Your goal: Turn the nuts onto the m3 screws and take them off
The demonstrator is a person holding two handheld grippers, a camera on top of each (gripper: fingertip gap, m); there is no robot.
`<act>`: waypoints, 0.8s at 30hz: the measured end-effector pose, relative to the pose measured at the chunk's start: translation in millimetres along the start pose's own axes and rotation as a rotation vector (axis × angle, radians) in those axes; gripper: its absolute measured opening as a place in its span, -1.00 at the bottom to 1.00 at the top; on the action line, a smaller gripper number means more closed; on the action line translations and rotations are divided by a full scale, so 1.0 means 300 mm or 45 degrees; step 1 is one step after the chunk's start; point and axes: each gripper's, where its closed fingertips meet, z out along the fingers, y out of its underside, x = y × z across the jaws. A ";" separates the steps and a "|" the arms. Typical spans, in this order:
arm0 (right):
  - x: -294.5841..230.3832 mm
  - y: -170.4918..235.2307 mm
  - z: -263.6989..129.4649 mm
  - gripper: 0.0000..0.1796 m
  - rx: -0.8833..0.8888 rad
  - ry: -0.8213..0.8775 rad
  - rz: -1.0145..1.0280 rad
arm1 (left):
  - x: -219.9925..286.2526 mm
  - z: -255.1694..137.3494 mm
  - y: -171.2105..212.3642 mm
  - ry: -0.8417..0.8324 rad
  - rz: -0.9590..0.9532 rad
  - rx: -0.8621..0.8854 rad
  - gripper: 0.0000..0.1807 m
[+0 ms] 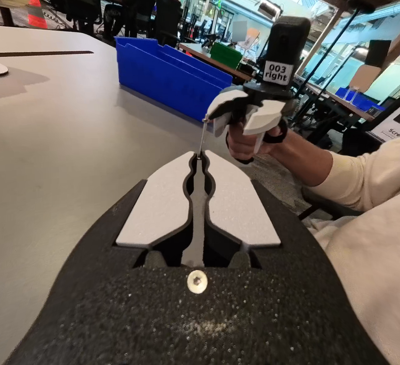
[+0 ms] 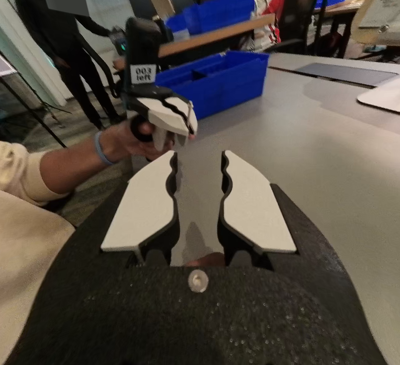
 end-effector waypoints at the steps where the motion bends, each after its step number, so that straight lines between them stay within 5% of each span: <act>1: 0.008 0.016 -0.013 -0.59 -0.025 0.019 -0.008 | 0.006 0.001 -0.001 0.012 -0.002 0.005 -0.96; 7: 0.013 0.013 -0.039 -0.61 -0.048 0.023 -0.030 | 0.020 0.009 0.001 0.037 -0.006 0.000 -0.96; 17: -0.074 -0.008 0.087 -0.65 -0.605 -0.260 -0.436 | 0.054 0.040 0.058 0.021 0.139 -0.167 -0.96; 24: -0.077 0.020 0.109 -0.86 -0.763 -0.302 -0.530 | 0.061 0.041 0.066 0.040 0.144 -0.182 -0.96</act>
